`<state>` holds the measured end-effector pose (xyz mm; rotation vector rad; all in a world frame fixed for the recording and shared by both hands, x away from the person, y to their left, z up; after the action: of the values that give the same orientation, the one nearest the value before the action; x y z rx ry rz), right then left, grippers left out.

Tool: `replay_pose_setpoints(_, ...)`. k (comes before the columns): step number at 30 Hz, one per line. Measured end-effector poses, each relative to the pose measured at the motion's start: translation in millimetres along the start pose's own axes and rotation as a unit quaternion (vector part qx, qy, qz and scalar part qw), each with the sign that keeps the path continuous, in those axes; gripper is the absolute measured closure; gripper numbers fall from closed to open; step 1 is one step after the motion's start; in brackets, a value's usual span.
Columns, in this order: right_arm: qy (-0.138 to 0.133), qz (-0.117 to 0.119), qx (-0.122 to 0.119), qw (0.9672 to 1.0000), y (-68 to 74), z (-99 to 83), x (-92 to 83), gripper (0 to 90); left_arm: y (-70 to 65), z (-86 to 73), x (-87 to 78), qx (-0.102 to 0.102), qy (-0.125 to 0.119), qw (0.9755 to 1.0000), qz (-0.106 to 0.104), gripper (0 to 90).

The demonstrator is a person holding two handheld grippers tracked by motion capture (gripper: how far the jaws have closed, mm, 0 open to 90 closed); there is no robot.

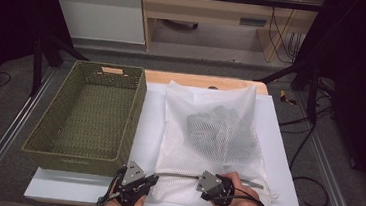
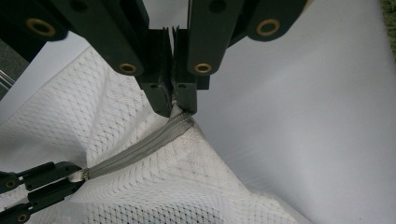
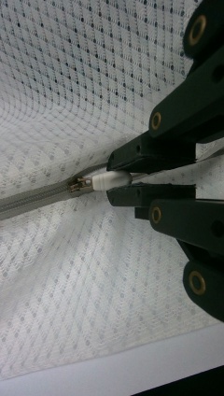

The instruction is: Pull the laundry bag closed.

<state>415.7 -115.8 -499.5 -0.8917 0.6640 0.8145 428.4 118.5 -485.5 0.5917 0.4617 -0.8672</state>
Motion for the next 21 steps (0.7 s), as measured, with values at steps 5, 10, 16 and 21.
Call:
replay_pose_setpoints(5,0.001,-0.006,0.004,1.0000,-1.2,-0.1,0.4,82.1,-0.1,0.1,1.1,0.001,0.001,1.0000,0.002,87.8)
replay_pose_setpoints(10,0.000,0.000,0.006,1.0000,-3.7,-2.1,-0.5,82.2,2.1,-1.1,2.5,0.008,0.005,0.9999,0.003,87.8)
replay_pose_setpoints(16,-0.001,-0.001,0.018,0.9998,-9.1,-8.3,-4.1,82.1,2.5,-0.9,0.8,0.003,0.003,1.0000,0.005,87.8)
replay_pose_setpoints(21,0.001,0.001,0.022,0.9998,-9.1,-13.7,-5.8,82.1,2.6,-0.8,0.8,0.005,0.004,1.0000,0.006,87.8)
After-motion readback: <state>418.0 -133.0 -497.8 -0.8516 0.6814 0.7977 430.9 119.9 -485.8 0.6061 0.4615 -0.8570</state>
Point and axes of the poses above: each handheld gripper's, and its own axes: x roughly forward along the jaws, z roughly out of its top, y roughly to its left, the point moved 6 cm from there along x, roughly forward along the jaws, and after that the axes turned 1 degree about z, right-handed, at the moved point
